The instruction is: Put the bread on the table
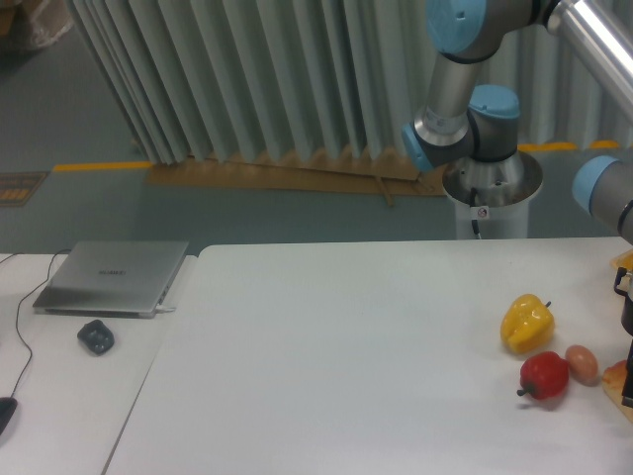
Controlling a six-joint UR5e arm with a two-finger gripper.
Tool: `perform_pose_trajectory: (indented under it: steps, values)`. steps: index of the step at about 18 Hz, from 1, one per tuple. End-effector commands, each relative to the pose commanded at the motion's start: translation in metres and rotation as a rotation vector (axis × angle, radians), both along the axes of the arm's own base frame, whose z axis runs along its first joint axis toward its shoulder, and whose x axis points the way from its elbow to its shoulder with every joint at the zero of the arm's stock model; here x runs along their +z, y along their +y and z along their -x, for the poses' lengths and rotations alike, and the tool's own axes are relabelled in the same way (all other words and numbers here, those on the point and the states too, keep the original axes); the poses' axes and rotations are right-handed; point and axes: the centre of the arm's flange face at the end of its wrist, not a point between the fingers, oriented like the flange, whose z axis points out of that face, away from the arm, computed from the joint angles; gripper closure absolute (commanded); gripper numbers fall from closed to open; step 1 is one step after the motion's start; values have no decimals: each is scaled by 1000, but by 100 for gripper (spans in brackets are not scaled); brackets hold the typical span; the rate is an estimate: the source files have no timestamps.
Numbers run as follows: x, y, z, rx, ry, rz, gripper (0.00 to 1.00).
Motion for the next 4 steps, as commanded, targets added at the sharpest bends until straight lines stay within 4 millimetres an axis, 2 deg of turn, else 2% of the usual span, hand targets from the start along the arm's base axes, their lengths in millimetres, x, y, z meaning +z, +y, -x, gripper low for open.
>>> perform_pose_trajectory:
  steps: [4]
  values:
    - [0,0,0,0,-1,-3,0]
